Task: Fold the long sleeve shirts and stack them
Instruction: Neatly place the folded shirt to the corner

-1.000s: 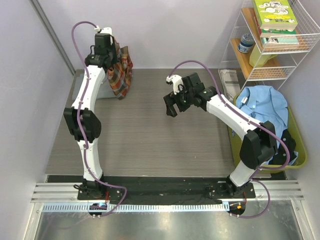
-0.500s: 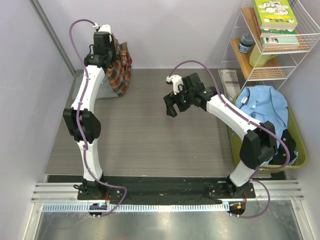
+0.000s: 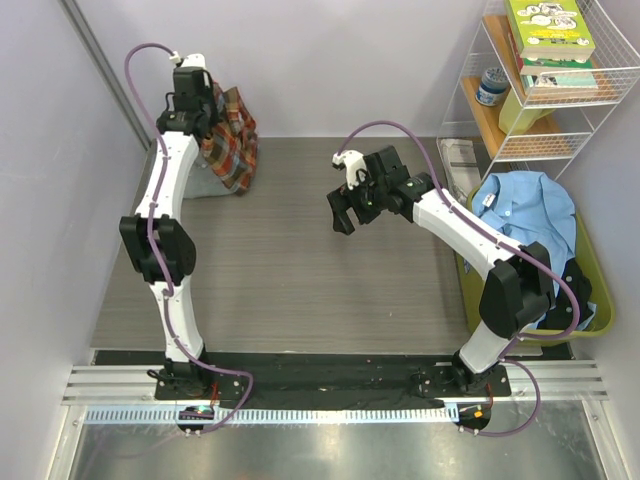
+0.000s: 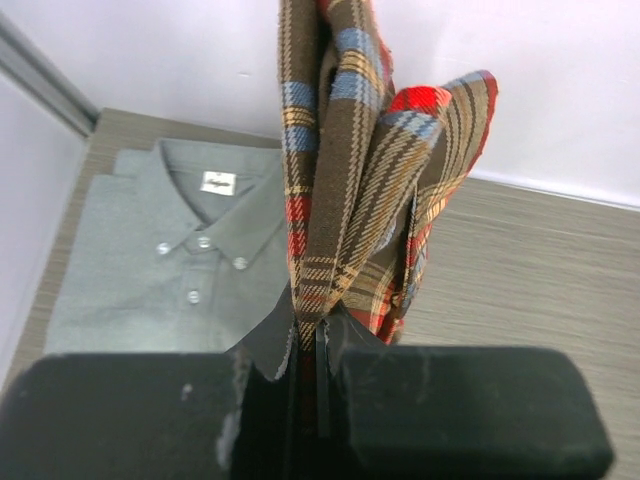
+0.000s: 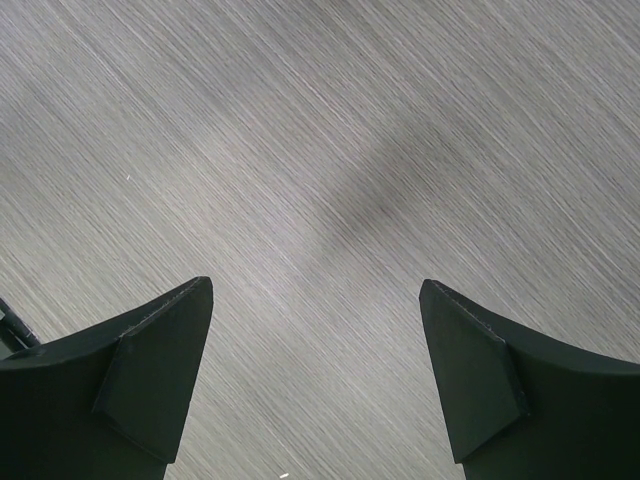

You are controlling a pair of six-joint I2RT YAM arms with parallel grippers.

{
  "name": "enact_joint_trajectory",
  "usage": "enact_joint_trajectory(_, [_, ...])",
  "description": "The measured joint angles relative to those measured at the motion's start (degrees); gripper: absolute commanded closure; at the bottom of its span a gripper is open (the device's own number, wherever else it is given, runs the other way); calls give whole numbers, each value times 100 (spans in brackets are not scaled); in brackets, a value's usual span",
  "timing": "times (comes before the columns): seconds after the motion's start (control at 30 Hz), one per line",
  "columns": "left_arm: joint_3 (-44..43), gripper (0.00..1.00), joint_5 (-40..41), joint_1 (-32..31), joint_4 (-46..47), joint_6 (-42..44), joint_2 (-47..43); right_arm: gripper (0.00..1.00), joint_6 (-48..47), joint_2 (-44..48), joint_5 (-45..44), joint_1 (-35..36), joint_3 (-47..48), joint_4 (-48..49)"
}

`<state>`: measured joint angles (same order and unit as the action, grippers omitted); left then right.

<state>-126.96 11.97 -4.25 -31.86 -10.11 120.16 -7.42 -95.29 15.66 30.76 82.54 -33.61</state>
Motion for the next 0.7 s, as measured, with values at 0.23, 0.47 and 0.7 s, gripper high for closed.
enact_joint_trajectory(0.23, [0, 100, -13, 334, 20, 2, 0, 10, 2, -52, 20, 0, 20, -63])
enact_joint_trajectory(0.47, [70, 100, -365, 750, 166, 9, 11, 10, 0, -151, 37, 0, 24, -122])
enact_joint_trajectory(0.7, [103, 99, -1178, 1303, 254, 192, 446, 10, 0, -251, 57, 0, 52, -153])
